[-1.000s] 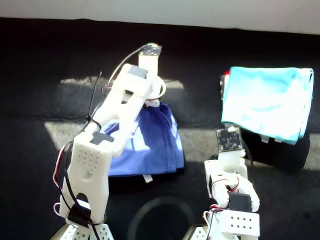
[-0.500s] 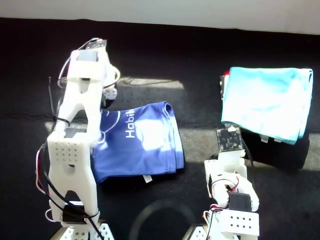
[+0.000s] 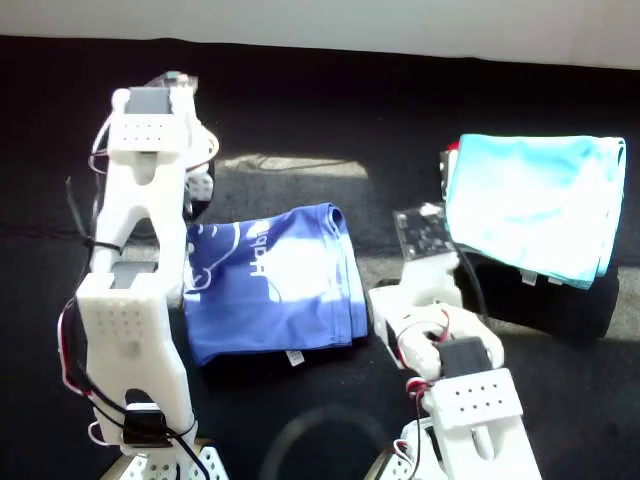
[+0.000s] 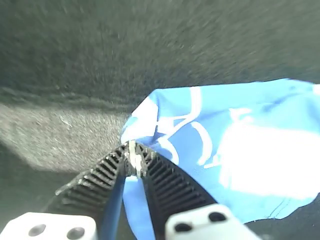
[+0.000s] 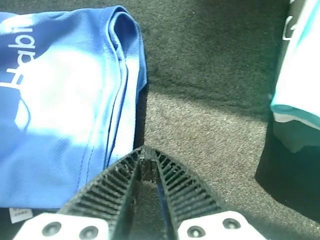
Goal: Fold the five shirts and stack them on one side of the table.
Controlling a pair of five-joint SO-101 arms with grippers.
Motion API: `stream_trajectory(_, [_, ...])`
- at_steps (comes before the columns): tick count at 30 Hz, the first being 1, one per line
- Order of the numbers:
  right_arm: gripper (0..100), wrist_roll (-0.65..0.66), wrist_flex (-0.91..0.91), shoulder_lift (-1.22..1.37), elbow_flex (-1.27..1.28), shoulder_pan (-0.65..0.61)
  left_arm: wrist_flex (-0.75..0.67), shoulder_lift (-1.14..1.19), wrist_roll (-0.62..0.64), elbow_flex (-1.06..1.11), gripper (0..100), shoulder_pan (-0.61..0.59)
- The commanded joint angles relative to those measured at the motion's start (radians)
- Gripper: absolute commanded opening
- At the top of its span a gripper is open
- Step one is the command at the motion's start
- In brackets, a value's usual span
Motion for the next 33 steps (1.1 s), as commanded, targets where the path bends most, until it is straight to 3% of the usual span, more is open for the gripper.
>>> stream_trajectory(1, [0.7, -0.009, -0.059, 0.157, -0.094, -0.048, 0.018, -0.163, -0.031, -0.035, 1, -0.031])
stream_trajectory(6, [0.7, -0.018, -0.183, 0.308, -0.104, -0.107, 0.015, -0.228, -0.029, 0.180, 1, 0.021])
stream_trajectory(9, [0.7, -0.106, -0.208, 0.351, -0.104, -0.105, -0.008, -0.248, 0.012, 0.329, 1, 0.067])
stream_trajectory(17, [0.7, -0.155, -0.240, 0.366, -0.105, -0.174, -0.261, -0.294, 0.040, 0.588, 1, 0.093])
stream_trajectory(26, [0.9, -0.149, -0.289, 0.369, -0.090, -0.202, -0.562, -0.285, 0.048, 0.769, 1, 0.005])
stream_trajectory(33, [0.9, -0.149, -0.398, 0.565, -0.016, -0.199, -0.572, -0.288, 0.048, 0.803, 1, -0.047])
